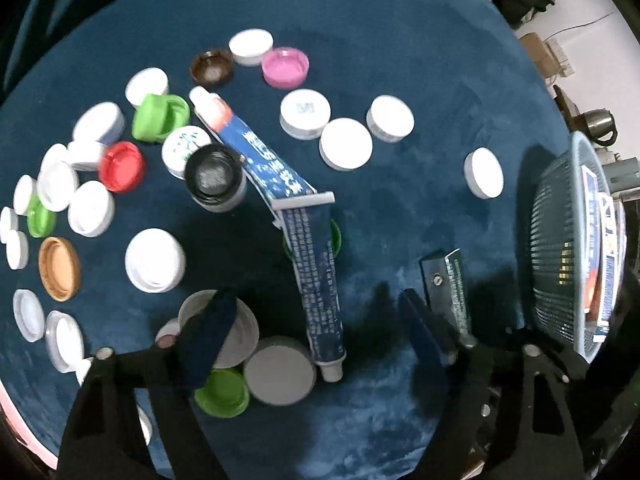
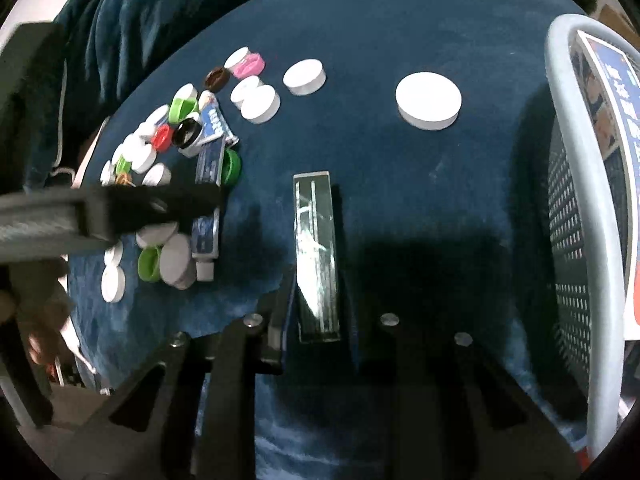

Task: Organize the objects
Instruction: 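Grasp the blue ointment tube with left gripper while right holds the black sachet, then carry the tube and sachet over the colander and open both grippers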

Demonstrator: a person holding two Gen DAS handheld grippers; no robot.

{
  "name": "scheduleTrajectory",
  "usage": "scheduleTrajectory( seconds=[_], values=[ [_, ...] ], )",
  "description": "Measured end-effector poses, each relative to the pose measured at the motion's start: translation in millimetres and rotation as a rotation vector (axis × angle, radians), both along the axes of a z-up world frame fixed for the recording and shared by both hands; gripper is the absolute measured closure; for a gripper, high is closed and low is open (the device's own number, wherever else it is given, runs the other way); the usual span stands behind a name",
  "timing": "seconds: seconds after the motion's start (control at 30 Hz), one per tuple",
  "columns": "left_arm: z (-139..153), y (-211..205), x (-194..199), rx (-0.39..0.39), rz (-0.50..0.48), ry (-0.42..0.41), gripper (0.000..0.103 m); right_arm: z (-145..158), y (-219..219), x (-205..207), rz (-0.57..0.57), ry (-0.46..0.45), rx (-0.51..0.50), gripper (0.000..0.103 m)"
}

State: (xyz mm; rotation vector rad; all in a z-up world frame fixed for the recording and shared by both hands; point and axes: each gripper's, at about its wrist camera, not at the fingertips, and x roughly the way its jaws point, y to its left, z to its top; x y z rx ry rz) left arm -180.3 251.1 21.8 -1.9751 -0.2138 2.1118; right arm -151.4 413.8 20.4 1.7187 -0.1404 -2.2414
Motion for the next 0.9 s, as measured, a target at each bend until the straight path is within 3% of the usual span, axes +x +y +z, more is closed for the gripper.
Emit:
scheduleTrajectory(
  seconds=[0.03,0.1,0.17,0.2,0.23,0.33,0.6,0.9],
  values=[
    [-1,4,-2,-0.009,-0.014,0.003,0.042,1,1,-1,-0.008,0.006,0.004,0.079],
    [-2,9,-4,-0.043,-0.039,0.013,0.059,0,2,-3,-0.019,0.019,0.015,0.079],
    [-3,11,-4,-0.050,-0.049,0.017,0.065,-6,-1,-7,-0.014,-0.002,0.034,0.079],
    [-3,12,-4,-0.038,-0.056,0.013,0.078,-9,-2,-8,-0.009,-0.014,0.039,0.079],
    [-2,12,-4,-0.034,-0.061,0.013,0.084,-10,-2,-9,-0.006,-0.015,0.035,0.079],
    [4,12,-5,-0.017,-0.070,0.028,0.085,-7,8,-8,-0.013,-0.024,-0.006,0.079],
    [39,14,-6,0.081,-0.069,0.067,0.086,25,23,5,-0.027,0.071,-0.058,0.083],
    [68,23,0,0.098,-0.084,0.146,0.086,61,31,14,-0.068,0.144,-0.098,0.083]
  ],
)
